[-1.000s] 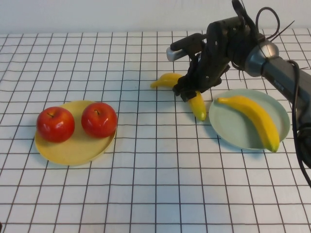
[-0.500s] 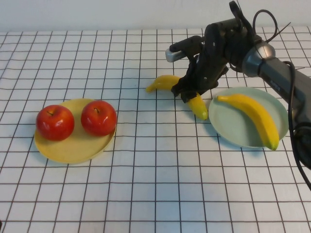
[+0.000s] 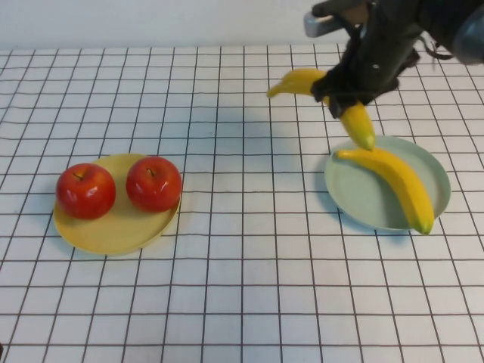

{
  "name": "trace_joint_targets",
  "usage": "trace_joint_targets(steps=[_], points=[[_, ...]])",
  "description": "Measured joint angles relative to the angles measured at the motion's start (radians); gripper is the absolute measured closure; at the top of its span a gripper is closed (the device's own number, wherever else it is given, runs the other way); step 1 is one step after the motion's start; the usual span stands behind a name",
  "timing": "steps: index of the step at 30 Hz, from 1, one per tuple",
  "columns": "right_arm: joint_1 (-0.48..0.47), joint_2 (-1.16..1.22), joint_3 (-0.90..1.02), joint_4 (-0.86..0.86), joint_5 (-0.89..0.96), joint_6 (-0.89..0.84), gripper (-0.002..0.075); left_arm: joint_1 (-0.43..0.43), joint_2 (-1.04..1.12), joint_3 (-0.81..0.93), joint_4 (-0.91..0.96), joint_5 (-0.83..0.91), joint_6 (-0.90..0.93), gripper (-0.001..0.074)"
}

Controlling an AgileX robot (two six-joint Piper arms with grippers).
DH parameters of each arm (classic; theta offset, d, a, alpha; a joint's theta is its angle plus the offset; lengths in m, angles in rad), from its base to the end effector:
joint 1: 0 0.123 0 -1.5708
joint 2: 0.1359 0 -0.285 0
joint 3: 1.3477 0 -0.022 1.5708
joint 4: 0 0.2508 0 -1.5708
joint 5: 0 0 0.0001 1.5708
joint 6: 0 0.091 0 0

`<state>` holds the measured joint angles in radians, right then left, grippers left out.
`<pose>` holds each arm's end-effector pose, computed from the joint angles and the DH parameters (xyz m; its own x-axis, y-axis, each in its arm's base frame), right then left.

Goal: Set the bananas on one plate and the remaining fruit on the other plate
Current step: Put another type of fruit in the right plate

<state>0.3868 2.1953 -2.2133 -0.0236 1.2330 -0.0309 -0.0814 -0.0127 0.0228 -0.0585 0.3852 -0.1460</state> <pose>0.4476 0.1801 0.2955 -0.8218 -0.3765 -0.4276 -0.4004 0.9156 -0.0367 0.0519 -0.0062 0.1716 -0.3160 -0.1737 -0.9327 0.0401 0.9798 -0.1961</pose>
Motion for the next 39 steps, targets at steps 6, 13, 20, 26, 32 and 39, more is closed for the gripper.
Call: trace_joint_targets(steps=[6, 13, 20, 26, 32, 39], points=[[-0.058, -0.148, 0.315, 0.004, -0.090, 0.011, 0.0405, 0.000, 0.000, 0.000, 0.000, 0.000, 0.000, 0.0737], [-0.159, -0.349, 0.722, 0.049, -0.335, 0.061, 0.0405, 0.000, 0.000, 0.000, 0.000, 0.000, 0.000, 0.0737], [-0.226, -0.362, 0.779, 0.024, -0.371, 0.031, 0.0405, 0.000, 0.000, 0.000, 0.000, 0.000, 0.000, 0.0737], [-0.226, -0.303, 0.781, 0.018, -0.431, -0.010, 0.0405, 0.000, 0.000, 0.000, 0.000, 0.000, 0.000, 0.0737], [-0.226, -0.254, 0.781, 0.033, -0.497, -0.018, 0.0324, 0.000, 0.000, 0.000, 0.000, 0.000, 0.000, 0.0737], [-0.226, -0.259, 0.781, 0.066, -0.522, -0.022, 0.0289, 0.000, 0.000, 0.000, 0.000, 0.000, 0.000, 0.0737]])
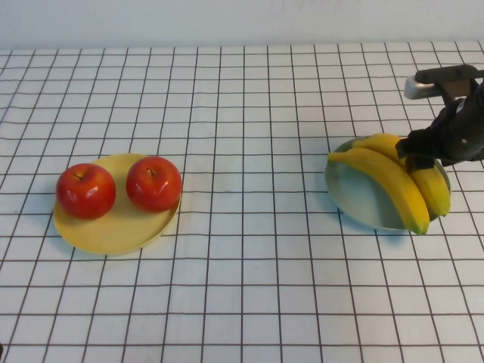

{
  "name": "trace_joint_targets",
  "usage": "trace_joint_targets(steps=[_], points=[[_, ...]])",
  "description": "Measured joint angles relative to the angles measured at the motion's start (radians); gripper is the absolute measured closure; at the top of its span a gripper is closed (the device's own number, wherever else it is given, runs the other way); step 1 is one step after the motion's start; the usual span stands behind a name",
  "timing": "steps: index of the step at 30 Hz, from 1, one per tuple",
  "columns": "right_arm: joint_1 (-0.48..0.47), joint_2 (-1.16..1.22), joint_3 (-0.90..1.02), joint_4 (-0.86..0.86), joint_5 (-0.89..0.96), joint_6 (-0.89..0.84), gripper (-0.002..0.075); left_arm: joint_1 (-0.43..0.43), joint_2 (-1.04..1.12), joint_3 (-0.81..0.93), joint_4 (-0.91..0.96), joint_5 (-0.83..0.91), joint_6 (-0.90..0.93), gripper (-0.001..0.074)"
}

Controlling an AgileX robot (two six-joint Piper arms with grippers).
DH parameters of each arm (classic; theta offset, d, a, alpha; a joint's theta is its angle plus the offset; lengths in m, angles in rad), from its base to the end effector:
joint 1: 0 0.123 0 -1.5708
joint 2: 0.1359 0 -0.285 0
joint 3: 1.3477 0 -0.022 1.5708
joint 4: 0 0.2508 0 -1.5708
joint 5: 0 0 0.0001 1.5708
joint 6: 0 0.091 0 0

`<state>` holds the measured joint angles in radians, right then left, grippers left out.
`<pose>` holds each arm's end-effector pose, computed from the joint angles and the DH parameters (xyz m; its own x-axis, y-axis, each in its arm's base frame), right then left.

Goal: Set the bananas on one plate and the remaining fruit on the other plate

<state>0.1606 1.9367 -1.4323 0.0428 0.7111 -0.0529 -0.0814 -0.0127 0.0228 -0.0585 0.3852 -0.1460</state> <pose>0.4085 0.0687 0.2091 -0.8882 -0.1646 -0.4290 -0.1899 0.9817 0.0164 0.0519 -0.0062 0.1716 -0.3160 -0.1737 -0.9327 0.0401 0.9798 -0.1961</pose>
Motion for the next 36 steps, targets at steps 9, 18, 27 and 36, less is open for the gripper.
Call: trace_joint_targets(steps=[9, 18, 27, 36], points=[[0.116, -0.305, 0.240, 0.060, -0.480, 0.000, 0.0692, 0.000, 0.000, 0.000, 0.000, 0.000, 0.000, 0.0737], [0.229, -0.659, 0.563, 0.056, -0.711, 0.000, 0.0739, 0.000, 0.000, 0.000, 0.000, 0.000, 0.000, 0.0737], [0.251, -1.025, 0.808, -0.035, -0.718, 0.000, 0.0740, 0.000, 0.000, 0.000, 0.000, 0.000, 0.000, 0.0737], [0.226, -1.359, 1.113, -0.033, -0.704, 0.009, 0.0740, 0.000, 0.000, 0.000, 0.000, 0.000, 0.000, 0.0737]])
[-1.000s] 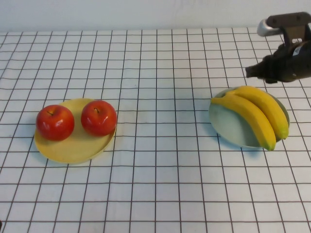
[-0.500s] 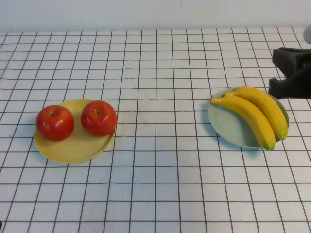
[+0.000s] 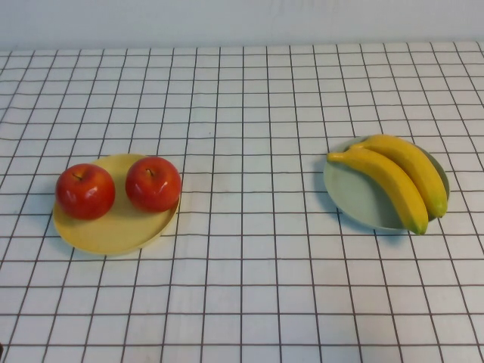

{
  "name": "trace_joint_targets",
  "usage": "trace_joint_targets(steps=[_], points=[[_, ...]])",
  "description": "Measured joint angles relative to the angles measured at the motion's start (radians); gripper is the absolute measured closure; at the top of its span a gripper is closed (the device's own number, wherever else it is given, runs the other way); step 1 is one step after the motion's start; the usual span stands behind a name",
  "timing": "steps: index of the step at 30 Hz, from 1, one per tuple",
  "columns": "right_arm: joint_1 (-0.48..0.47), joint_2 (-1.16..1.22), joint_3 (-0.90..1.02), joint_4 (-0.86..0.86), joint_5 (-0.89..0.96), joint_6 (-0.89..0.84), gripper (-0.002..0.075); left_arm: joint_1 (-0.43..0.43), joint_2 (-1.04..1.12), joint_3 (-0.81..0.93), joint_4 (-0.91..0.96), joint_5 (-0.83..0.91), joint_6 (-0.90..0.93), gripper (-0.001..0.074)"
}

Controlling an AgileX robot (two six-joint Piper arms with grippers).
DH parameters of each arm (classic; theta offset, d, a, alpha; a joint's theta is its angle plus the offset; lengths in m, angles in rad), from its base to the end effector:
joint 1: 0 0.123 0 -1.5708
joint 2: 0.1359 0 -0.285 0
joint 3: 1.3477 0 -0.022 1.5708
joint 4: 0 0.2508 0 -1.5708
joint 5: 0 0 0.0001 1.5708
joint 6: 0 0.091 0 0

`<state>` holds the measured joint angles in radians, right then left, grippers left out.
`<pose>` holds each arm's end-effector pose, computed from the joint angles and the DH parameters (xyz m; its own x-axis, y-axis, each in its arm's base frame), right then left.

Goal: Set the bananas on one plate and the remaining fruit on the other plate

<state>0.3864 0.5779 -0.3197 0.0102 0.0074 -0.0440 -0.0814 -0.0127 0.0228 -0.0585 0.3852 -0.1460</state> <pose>0.1158 0.0471 0.2723 -0.1515 -0.0981 -0.9836 -0.3823 0.9235 -0.0332 0.0519 -0.0062 0.1716 -0.3160 -0.1737 -0.9327 0.0401 0.9798 -0.1961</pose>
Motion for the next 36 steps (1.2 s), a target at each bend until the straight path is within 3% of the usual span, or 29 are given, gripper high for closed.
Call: trace_joint_targets(steps=[18, 36], points=[[-0.311, -0.428, 0.343, 0.033, 0.039, 0.014, 0.0740, 0.000, 0.000, 0.000, 0.000, 0.000, 0.000, 0.0737], [-0.325, -0.568, 0.345, 0.098, 0.331, 0.014, 0.0740, 0.000, 0.000, 0.000, 0.000, 0.000, 0.000, 0.0737]])
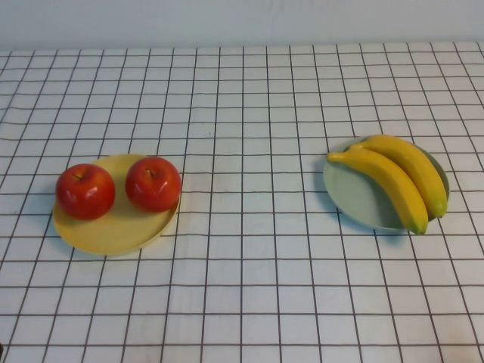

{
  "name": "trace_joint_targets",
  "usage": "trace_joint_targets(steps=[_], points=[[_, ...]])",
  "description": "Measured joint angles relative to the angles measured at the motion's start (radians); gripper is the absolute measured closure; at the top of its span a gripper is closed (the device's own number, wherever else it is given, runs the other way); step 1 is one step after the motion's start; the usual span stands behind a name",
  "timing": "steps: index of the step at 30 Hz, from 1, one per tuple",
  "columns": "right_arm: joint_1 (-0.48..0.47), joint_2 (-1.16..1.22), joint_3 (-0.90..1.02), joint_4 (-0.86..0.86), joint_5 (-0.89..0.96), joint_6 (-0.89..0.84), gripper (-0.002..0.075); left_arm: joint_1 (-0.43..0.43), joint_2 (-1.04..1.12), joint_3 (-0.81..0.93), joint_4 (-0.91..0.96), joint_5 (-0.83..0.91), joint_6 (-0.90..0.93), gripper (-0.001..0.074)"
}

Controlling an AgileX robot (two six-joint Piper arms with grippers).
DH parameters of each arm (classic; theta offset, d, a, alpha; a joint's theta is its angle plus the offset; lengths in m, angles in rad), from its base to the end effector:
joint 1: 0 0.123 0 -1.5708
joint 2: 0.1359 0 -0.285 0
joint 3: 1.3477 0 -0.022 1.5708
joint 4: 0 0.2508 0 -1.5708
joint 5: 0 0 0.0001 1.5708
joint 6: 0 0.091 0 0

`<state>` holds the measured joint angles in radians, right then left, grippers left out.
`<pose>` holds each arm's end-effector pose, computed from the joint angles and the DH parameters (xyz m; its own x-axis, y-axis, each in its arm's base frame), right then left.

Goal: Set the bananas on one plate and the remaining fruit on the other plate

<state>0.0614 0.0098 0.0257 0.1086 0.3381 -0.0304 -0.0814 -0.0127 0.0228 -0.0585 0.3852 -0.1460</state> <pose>0.0543 0.0066 0.1737 -0.2864 0.0545 -0.9566 -0.0753 0.9940 0.0792 0.0519 -0.0062 0.1716 -0.3160 -0.1737 -0.9327 0.0401 0.9798 -0.1961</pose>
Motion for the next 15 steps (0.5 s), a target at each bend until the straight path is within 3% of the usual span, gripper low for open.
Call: trace_joint_targets(steps=[15], points=[[0.000, -0.017, 0.001, 0.002, 0.006, 0.000, 0.0740, 0.000, 0.000, 0.000, 0.000, 0.000, 0.000, 0.0737]])
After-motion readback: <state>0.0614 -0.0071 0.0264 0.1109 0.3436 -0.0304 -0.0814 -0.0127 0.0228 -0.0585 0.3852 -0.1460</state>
